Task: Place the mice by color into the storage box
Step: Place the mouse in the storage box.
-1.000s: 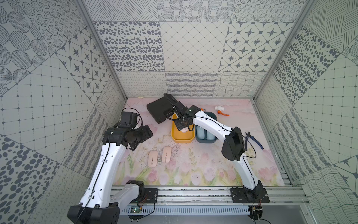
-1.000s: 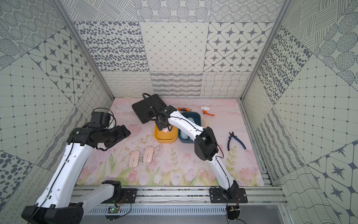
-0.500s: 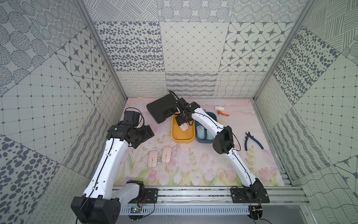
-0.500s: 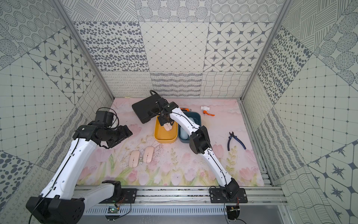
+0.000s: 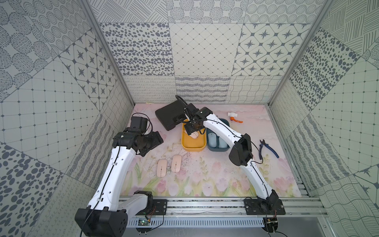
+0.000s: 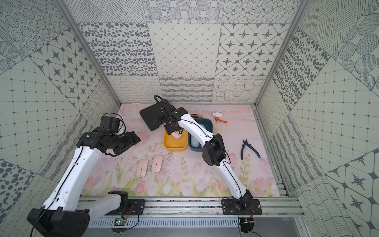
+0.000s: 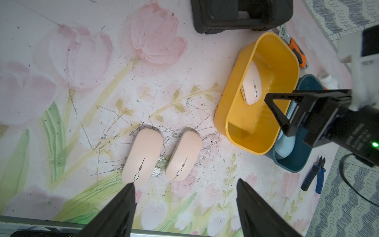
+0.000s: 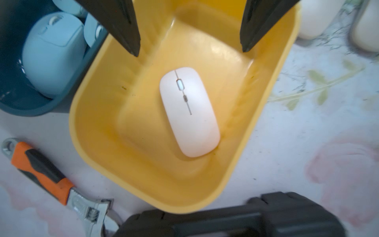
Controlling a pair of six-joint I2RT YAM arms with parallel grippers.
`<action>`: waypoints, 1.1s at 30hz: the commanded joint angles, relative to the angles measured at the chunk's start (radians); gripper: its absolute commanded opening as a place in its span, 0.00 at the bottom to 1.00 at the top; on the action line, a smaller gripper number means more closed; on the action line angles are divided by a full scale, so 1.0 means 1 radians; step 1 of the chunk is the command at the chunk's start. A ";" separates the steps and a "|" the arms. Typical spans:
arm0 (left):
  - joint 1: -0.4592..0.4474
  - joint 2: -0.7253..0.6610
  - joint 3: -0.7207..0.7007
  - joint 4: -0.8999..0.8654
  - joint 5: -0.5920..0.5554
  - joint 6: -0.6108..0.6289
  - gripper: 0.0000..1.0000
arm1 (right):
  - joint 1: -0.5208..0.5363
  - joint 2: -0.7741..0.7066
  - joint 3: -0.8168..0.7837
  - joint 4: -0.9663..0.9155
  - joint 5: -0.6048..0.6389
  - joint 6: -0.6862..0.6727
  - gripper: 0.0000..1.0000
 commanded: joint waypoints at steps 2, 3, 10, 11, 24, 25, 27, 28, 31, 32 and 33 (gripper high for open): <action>0.006 -0.031 0.038 -0.043 -0.022 0.019 0.80 | 0.086 -0.085 -0.028 -0.122 0.004 0.153 0.81; 0.005 -0.040 0.040 -0.047 -0.025 0.020 0.80 | 0.107 -0.099 -0.071 -0.118 -0.010 0.186 0.81; 0.005 -0.115 0.013 -0.059 -0.023 0.016 0.80 | 0.227 -0.202 -0.369 0.046 -0.041 0.431 0.77; 0.006 -0.125 0.010 -0.061 -0.021 0.014 0.80 | 0.235 -0.203 -0.385 0.050 -0.036 0.454 0.77; 0.005 -0.253 -0.051 -0.078 -0.008 0.018 0.81 | 0.302 -0.209 -0.581 0.243 -0.148 0.704 0.77; 0.005 -0.258 -0.052 -0.079 -0.008 0.020 0.81 | 0.303 -0.201 -0.579 0.249 -0.166 0.711 0.77; 0.005 -0.267 -0.056 -0.079 -0.005 0.022 0.81 | 0.305 -0.189 -0.575 0.262 -0.188 0.723 0.77; 0.005 -0.270 -0.060 -0.076 -0.005 0.022 0.81 | 0.308 -0.181 -0.567 0.261 -0.195 0.728 0.77; 0.005 -0.280 -0.074 -0.070 -0.004 0.022 0.81 | 0.313 -0.159 -0.535 0.249 -0.207 0.742 0.77; 0.005 -0.282 -0.077 -0.068 -0.003 0.020 0.81 | 0.313 -0.143 -0.519 0.236 -0.210 0.745 0.77; 0.004 -0.284 -0.081 -0.067 -0.002 0.020 0.81 | 0.313 -0.127 -0.497 0.214 -0.209 0.748 0.77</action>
